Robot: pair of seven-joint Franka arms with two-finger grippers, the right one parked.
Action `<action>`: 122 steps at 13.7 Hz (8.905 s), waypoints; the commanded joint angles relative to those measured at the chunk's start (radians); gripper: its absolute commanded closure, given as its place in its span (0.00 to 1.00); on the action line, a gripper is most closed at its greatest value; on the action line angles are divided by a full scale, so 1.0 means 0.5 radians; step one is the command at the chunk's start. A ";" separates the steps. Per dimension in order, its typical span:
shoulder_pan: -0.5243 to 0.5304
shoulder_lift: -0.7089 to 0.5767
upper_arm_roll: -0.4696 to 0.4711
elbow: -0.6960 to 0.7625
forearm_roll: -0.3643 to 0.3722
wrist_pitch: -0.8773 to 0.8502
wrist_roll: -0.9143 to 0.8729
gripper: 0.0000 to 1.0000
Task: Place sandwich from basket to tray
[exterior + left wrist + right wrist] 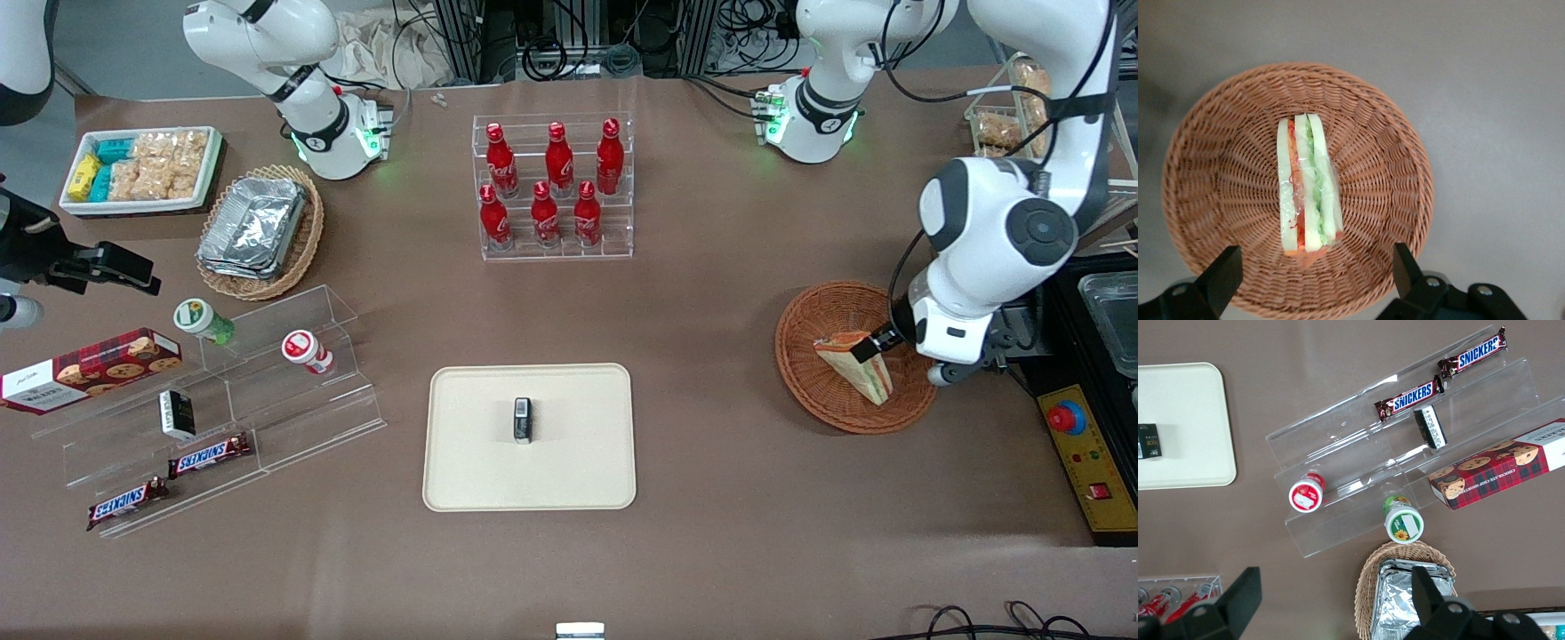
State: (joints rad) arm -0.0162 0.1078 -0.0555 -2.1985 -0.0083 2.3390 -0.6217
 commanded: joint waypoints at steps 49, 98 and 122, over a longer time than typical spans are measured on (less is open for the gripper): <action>0.020 0.186 -0.287 1.406 0.069 -1.399 -0.325 0.94; -0.625 1.537 -0.567 2.225 0.465 -0.719 -0.358 0.01; 0.008 0.100 -0.002 1.171 0.149 -1.174 1.372 0.00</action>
State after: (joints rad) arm -0.0109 0.0941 -0.0524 -1.7249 0.0382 1.7979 0.0463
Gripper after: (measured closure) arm 0.000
